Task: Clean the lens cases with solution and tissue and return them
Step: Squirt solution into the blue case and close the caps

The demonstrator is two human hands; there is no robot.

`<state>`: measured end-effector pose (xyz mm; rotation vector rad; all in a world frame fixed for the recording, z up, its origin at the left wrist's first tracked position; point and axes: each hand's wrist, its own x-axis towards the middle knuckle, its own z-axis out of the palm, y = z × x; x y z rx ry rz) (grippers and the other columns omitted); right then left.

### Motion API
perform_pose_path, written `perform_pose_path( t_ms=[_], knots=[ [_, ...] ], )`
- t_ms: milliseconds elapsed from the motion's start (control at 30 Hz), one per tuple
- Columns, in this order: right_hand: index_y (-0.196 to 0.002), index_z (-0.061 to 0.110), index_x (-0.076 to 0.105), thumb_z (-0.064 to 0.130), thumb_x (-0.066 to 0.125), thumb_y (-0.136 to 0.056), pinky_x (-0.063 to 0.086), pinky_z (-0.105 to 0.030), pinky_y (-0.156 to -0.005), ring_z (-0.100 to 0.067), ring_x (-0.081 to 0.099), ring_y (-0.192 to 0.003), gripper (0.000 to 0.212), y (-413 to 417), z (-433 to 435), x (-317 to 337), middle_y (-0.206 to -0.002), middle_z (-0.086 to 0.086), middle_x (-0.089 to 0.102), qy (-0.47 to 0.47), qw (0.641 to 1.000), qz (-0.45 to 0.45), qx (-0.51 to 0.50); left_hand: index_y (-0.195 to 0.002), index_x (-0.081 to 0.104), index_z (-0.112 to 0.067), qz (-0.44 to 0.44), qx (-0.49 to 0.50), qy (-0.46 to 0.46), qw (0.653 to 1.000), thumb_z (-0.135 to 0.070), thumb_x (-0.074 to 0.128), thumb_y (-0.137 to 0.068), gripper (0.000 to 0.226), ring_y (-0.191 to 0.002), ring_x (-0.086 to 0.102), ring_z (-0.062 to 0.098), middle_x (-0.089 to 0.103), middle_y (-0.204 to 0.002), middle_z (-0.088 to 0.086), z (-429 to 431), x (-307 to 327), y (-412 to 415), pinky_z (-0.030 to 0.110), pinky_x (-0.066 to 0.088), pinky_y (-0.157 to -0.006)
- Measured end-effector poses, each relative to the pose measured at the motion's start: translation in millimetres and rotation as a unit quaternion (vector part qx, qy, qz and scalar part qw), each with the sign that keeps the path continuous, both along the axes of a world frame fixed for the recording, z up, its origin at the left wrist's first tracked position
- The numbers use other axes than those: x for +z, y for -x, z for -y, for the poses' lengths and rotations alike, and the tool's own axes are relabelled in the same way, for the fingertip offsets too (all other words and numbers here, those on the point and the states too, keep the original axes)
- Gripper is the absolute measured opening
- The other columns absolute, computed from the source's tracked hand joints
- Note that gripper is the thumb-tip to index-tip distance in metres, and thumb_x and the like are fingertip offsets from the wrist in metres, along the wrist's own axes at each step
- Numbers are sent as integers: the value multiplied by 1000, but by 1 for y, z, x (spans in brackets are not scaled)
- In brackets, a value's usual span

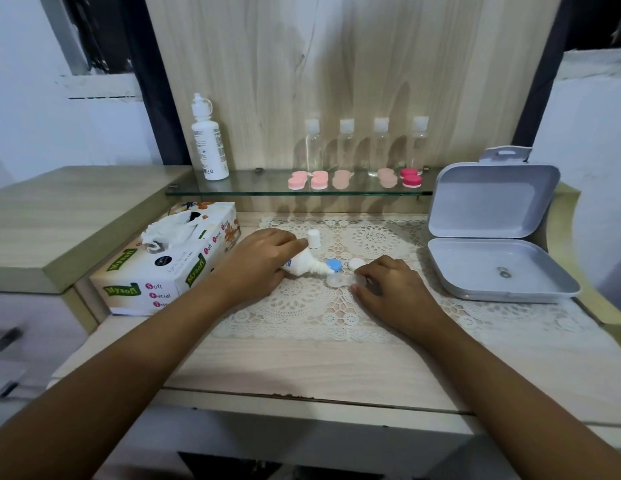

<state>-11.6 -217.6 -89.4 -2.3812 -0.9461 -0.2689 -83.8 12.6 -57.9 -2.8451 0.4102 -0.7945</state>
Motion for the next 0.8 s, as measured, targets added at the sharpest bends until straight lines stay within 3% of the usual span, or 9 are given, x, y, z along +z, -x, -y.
perform_pose_path(
  t_ms=[800],
  knots=[
    [-104, 19, 65, 35, 58, -86, 42, -38, -88, -22, 49, -99, 25, 0, -1, 1, -102, 0, 58, 3, 1000, -3, 0, -109, 66, -9, 43, -39, -43, 997, -6, 82, -61, 51, -86, 65, 30, 70, -98, 9, 1, 5, -6, 41, 51, -78]
  ],
)
